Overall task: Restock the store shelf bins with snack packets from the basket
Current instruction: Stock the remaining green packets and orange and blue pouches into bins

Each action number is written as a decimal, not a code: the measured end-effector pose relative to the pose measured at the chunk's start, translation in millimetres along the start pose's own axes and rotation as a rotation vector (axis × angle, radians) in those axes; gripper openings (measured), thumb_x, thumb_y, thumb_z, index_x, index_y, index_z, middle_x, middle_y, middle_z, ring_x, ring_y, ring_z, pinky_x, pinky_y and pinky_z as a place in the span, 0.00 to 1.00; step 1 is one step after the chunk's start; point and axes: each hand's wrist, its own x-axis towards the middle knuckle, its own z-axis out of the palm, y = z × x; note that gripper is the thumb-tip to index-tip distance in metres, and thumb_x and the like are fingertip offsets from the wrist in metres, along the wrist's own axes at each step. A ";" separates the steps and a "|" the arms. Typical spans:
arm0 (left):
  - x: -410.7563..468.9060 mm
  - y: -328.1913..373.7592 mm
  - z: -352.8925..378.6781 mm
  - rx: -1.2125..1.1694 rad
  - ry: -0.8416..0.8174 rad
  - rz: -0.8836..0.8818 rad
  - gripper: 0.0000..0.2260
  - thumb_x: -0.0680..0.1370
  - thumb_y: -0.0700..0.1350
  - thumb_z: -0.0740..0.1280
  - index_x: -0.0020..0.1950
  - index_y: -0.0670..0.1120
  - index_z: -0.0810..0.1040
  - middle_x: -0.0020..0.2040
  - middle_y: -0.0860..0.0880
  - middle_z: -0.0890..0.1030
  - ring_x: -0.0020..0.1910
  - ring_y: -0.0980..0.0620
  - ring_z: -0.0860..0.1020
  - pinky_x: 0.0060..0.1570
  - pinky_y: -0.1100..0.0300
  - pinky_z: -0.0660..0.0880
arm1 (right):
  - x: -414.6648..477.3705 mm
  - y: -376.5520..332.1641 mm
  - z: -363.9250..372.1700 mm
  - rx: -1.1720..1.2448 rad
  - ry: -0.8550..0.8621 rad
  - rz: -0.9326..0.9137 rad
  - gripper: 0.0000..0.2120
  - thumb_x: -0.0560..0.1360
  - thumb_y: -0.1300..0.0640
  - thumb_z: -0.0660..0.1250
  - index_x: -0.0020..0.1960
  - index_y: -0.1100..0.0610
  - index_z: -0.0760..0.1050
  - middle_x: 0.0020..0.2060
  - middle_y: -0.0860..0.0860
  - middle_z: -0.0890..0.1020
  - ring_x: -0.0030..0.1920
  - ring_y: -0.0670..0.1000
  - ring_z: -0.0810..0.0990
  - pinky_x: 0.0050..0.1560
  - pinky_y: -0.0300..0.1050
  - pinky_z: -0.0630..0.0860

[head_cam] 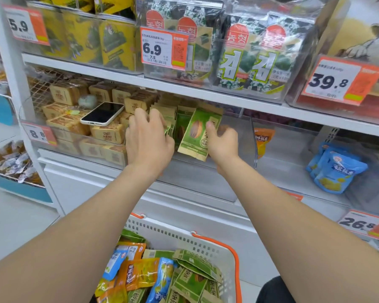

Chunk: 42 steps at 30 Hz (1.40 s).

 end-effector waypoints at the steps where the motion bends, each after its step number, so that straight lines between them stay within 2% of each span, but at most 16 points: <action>1: 1.5 -2.7 3.5 0.062 0.027 0.015 0.20 0.71 0.48 0.76 0.57 0.48 0.71 0.59 0.43 0.71 0.57 0.39 0.71 0.51 0.47 0.69 | 4.0 1.8 1.4 -0.009 -0.004 0.001 0.19 0.81 0.43 0.67 0.58 0.59 0.73 0.45 0.51 0.78 0.53 0.57 0.79 0.54 0.52 0.77; 3: 5.0 -8.1 10.8 0.142 0.049 0.002 0.30 0.66 0.53 0.81 0.60 0.48 0.69 0.63 0.42 0.69 0.60 0.38 0.69 0.55 0.44 0.69 | 9.4 3.6 3.9 -0.067 -0.057 -0.001 0.17 0.83 0.47 0.66 0.65 0.57 0.68 0.47 0.49 0.77 0.58 0.60 0.79 0.60 0.55 0.76; 5: 8.8 -14.3 18.0 0.165 0.042 -0.015 0.36 0.64 0.57 0.83 0.64 0.49 0.68 0.69 0.42 0.66 0.64 0.37 0.68 0.59 0.41 0.68 | 14.4 5.1 9.6 -0.145 -0.124 0.018 0.16 0.84 0.50 0.64 0.68 0.55 0.66 0.53 0.54 0.79 0.59 0.61 0.79 0.62 0.58 0.77; 10: 18.8 -20.6 32.1 0.193 0.015 -0.026 0.42 0.62 0.64 0.82 0.68 0.49 0.68 0.75 0.42 0.64 0.72 0.36 0.65 0.67 0.35 0.65 | 23.1 3.3 34.8 -0.352 -0.191 -0.020 0.14 0.83 0.58 0.64 0.66 0.55 0.66 0.54 0.59 0.81 0.56 0.64 0.80 0.58 0.58 0.78; 15: 26.1 -11.9 37.7 0.312 0.081 0.049 0.34 0.65 0.63 0.79 0.64 0.49 0.74 0.70 0.45 0.70 0.71 0.38 0.66 0.67 0.37 0.64 | 30.8 4.9 57.5 -0.384 -0.158 -0.011 0.16 0.79 0.61 0.66 0.65 0.56 0.68 0.55 0.58 0.80 0.58 0.62 0.79 0.56 0.52 0.78; 17: 28.7 -11.3 41.8 0.354 0.087 0.098 0.25 0.67 0.57 0.80 0.59 0.50 0.77 0.68 0.45 0.72 0.70 0.37 0.66 0.67 0.36 0.63 | 35.0 6.8 62.3 -0.398 -0.126 -0.003 0.18 0.78 0.61 0.68 0.67 0.57 0.68 0.59 0.58 0.80 0.61 0.61 0.78 0.58 0.50 0.76; 19: 31.2 -12.7 46.6 0.390 0.095 0.145 0.18 0.68 0.49 0.79 0.54 0.51 0.79 0.65 0.45 0.73 0.68 0.37 0.67 0.68 0.35 0.63 | 40.5 9.6 63.8 -0.393 -0.097 0.022 0.26 0.78 0.59 0.70 0.72 0.60 0.66 0.63 0.59 0.78 0.65 0.61 0.76 0.61 0.50 0.75; 21: 32.5 -11.2 49.8 0.404 0.082 0.199 0.18 0.67 0.44 0.79 0.54 0.51 0.80 0.64 0.45 0.74 0.68 0.37 0.67 0.68 0.35 0.60 | 45.0 11.5 63.3 -0.384 -0.089 0.074 0.32 0.78 0.58 0.71 0.76 0.61 0.61 0.65 0.59 0.76 0.67 0.61 0.75 0.63 0.50 0.75; 23: 32.6 -7.5 50.8 0.408 0.065 0.285 0.17 0.66 0.40 0.77 0.52 0.52 0.82 0.65 0.45 0.74 0.68 0.36 0.67 0.67 0.36 0.57 | 46.3 11.9 61.1 -0.395 -0.093 0.101 0.28 0.77 0.58 0.72 0.72 0.61 0.65 0.65 0.59 0.77 0.67 0.60 0.75 0.62 0.49 0.75; 25: 31.8 -6.0 50.9 0.441 0.023 0.331 0.11 0.68 0.41 0.75 0.47 0.53 0.85 0.68 0.45 0.73 0.70 0.35 0.65 0.68 0.36 0.53 | 46.6 13.5 60.4 -0.409 -0.110 0.121 0.23 0.77 0.57 0.73 0.67 0.61 0.69 0.62 0.59 0.79 0.65 0.60 0.77 0.61 0.50 0.77; 27: 32.3 -8.0 50.6 0.501 -0.015 0.287 0.08 0.70 0.44 0.75 0.46 0.56 0.87 0.71 0.46 0.70 0.71 0.35 0.62 0.68 0.36 0.52 | 45.3 14.6 60.8 -0.406 -0.130 0.147 0.21 0.75 0.54 0.75 0.63 0.60 0.73 0.59 0.58 0.81 0.60 0.60 0.81 0.59 0.53 0.81; 30: 33.0 -10.7 48.2 0.578 -0.050 0.228 0.09 0.69 0.47 0.76 0.47 0.57 0.87 0.72 0.47 0.68 0.71 0.34 0.60 0.69 0.35 0.51 | 44.2 15.1 59.3 -0.439 -0.155 0.178 0.17 0.71 0.53 0.75 0.56 0.58 0.77 0.52 0.57 0.84 0.51 0.60 0.85 0.51 0.56 0.85; 35: 30.8 -9.6 40.7 0.543 -0.055 0.265 0.08 0.70 0.51 0.76 0.48 0.56 0.86 0.74 0.46 0.67 0.73 0.34 0.59 0.69 0.33 0.49 | 36.2 8.1 46.4 -0.524 -0.232 0.189 0.12 0.72 0.55 0.70 0.53 0.58 0.78 0.49 0.57 0.84 0.50 0.59 0.85 0.51 0.53 0.85; 37: 29.4 -12.1 38.0 0.432 -0.044 0.318 0.10 0.71 0.53 0.76 0.52 0.56 0.86 0.74 0.45 0.67 0.73 0.35 0.60 0.69 0.34 0.51 | 30.6 3.6 40.1 -0.544 -0.250 0.130 0.12 0.75 0.53 0.67 0.53 0.59 0.78 0.49 0.58 0.83 0.50 0.60 0.84 0.49 0.50 0.82; 39: 26.0 -15.1 31.8 0.316 -0.028 0.355 0.15 0.73 0.54 0.74 0.59 0.52 0.82 0.73 0.44 0.68 0.72 0.36 0.62 0.68 0.35 0.57 | 17.7 -4.1 33.1 -0.550 -0.264 -0.009 0.12 0.77 0.51 0.63 0.49 0.60 0.77 0.48 0.58 0.82 0.49 0.62 0.82 0.46 0.49 0.79; 42: 19.2 -16.4 17.2 0.183 0.056 0.426 0.16 0.74 0.51 0.68 0.59 0.47 0.75 0.61 0.44 0.72 0.62 0.39 0.69 0.59 0.43 0.66 | -10.1 -12.5 16.4 -0.675 -0.228 -0.378 0.12 0.74 0.52 0.57 0.43 0.56 0.77 0.41 0.57 0.82 0.41 0.63 0.80 0.42 0.51 0.79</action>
